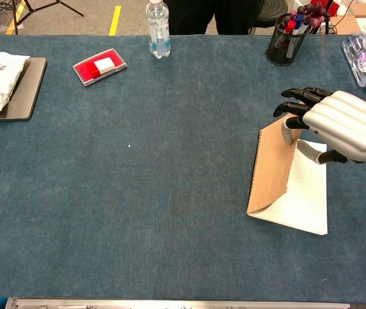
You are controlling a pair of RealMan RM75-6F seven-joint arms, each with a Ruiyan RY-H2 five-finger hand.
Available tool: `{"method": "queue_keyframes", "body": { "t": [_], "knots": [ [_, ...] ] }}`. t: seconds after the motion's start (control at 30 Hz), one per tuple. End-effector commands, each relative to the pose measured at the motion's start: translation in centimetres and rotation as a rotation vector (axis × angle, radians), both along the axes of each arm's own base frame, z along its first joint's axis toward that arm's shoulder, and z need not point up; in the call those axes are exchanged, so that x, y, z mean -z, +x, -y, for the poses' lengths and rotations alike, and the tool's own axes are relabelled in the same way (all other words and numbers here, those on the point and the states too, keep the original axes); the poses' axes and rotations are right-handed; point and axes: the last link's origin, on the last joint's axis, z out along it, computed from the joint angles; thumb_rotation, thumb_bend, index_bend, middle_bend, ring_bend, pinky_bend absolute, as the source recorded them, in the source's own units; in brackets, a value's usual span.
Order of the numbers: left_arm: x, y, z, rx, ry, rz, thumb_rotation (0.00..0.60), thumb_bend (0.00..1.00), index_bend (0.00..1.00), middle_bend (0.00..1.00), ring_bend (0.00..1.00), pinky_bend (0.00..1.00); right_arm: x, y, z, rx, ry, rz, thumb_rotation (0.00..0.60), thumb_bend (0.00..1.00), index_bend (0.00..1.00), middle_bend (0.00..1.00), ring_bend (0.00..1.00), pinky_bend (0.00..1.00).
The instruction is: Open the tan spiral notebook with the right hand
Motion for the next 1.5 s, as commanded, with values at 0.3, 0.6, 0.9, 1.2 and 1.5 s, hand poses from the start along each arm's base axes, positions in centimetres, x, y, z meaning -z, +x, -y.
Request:
{"method": "queue_keyframes", "body": {
  "t": [0.3, 0.6, 0.9, 1.2, 1.5],
  "knots": [
    [0.0, 0.0, 0.0, 0.001, 0.001, 0.002, 0.600, 0.28, 0.46, 0.40, 0.31, 0.50, 1.6, 1.4, 1.5, -0.019, 0.001, 0.023, 0.600, 0.47, 0.60, 0.26, 0.09, 0.16],
    [0.0, 0.0, 0.0, 0.001, -0.001, 0.003, 0.600, 0.28, 0.46, 0.40, 0.31, 0.50, 2.9, 2.5, 2.2, -0.052, -0.019, 0.081, 0.600, 0.42, 0.36, 0.26, 0.09, 0.16],
    [-0.1, 0.0, 0.0, 0.003, -0.002, 0.004, 0.600, 0.28, 0.46, 0.40, 0.31, 0.50, 4.2, 3.8, 2.7, -0.097, -0.049, 0.190, 0.600, 0.27, 0.04, 0.26, 0.09, 0.16],
    [-0.1, 0.0, 0.1, 0.004, 0.000, 0.007, 0.600, 0.28, 0.46, 0.40, 0.31, 0.50, 5.9, 4.1, 3.2, -0.106, -0.054, 0.230, 0.600, 0.23, 0.01, 0.26, 0.09, 0.16],
    [-0.1, 0.0, 0.1, 0.004, 0.000, 0.007, 0.600, 0.28, 0.46, 0.40, 0.31, 0.50, 8.3, 4.9, 4.2, -0.107, -0.061, 0.292, 0.600, 0.23, 0.01, 0.26, 0.09, 0.16]
  ]
}}
